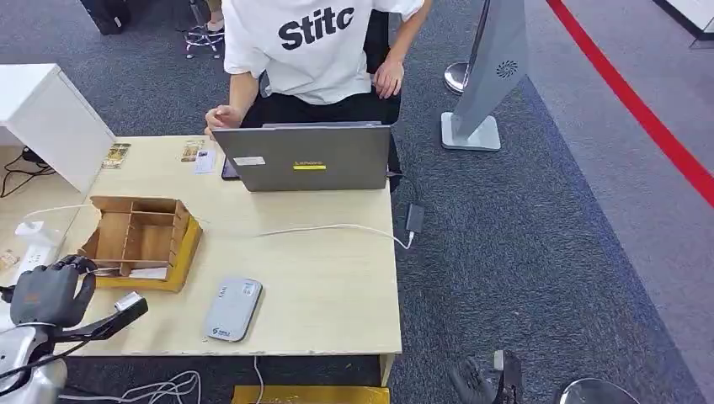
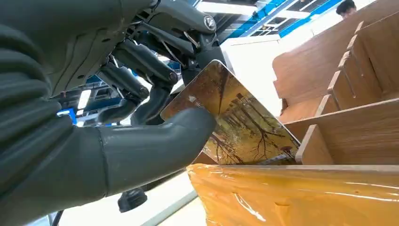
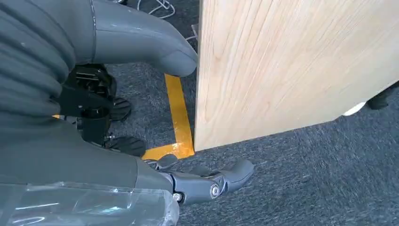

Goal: Pass the card to the sensor for recognition and then transmit it.

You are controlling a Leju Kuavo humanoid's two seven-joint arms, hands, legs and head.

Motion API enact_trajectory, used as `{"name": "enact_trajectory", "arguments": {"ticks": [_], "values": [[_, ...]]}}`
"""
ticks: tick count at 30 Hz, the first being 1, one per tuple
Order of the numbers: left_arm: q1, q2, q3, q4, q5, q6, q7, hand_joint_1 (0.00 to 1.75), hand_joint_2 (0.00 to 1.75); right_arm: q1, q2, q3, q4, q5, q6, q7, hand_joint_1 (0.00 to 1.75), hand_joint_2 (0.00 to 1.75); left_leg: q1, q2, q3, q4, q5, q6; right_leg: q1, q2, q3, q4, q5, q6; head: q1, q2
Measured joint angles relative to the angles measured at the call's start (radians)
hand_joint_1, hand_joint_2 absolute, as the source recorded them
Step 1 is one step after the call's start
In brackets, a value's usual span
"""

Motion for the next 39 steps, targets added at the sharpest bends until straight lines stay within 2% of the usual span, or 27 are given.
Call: {"name": "enact_trajectory", "arguments": {"ticks": [9, 14, 18, 22, 28, 39], "values": [[-0.001, 0.001, 0.0, -0.002, -0.012, 0.017, 0.009, 1.75, 1.75, 0.0, 0.0, 0.0, 0.0, -0.003, 0.0, 0.0, 0.0, 1.75, 0.0, 0.0, 0.0, 0.0, 0.0, 0.0, 0.0, 0.0, 0.0, 0.0, 0.0, 0.0, 0.0, 0.0], [-0.024, -0.001, -0.002, -0.079, -0.02, 0.018, 0.015, 1.75, 1.75, -0.001, 0.0, 0.002, 0.0, -0.003, -0.001, 0.003, 0.0, 1.75, 0.0, -0.001, 0.0, 0.0, 0.001, -0.001, 0.0, -0.001, -0.001, 0.0, 0.0, 0.0, 0.0, 0.0], [-0.104, -0.013, -0.037, -0.188, -0.064, -0.061, 0.058, 1.75, 1.75, -0.007, 0.001, 0.011, 0.0, 0.0, -0.001, 0.007, 0.0, 1.75, 0.0, -0.003, -0.003, 0.001, 0.003, 0.0, 0.0, -0.003, -0.002, 0.0, 0.003, 0.001, 0.0, 0.0], [-0.171, -0.027, -0.074, -0.236, -0.082, -0.09, 0.077, 1.75, 1.75, -0.01, 0.003, 0.021, 0.0, 0.005, -0.001, 0.011, 0.0, 1.75, 0.0, -0.001, -0.002, 0.001, 0.003, 0.0, 0.0, -0.001, -0.002, 0.0, 0.004, 0.001, 0.0, 0.0], [-0.254, -0.042, -0.121, -0.248, -0.092, -0.111, 0.097, 1.75, 1.75, -0.017, 0.007, 0.025, 0.0, 0.007, 0.0, 0.018, 0.0, 1.75, 0.0, -0.001, -0.002, 0.001, 0.004, 0.0, 0.0, -0.001, -0.002, 0.0, 0.005, 0.0, 0.0, 0.0], [-0.288, -0.065, -0.147, -0.231, -0.114, -0.11, 0.129, 1.75, 1.75, -0.018, 0.008, 0.024, 0.0, -0.008, 0.006, 0.018, 0.0, 1.75, -0.001, -0.001, -0.003, 0.001, 0.004, 0.0, 0.0, 0.0, -0.004, 0.0, 0.004, 0.0, 0.0, 0.0]]}}
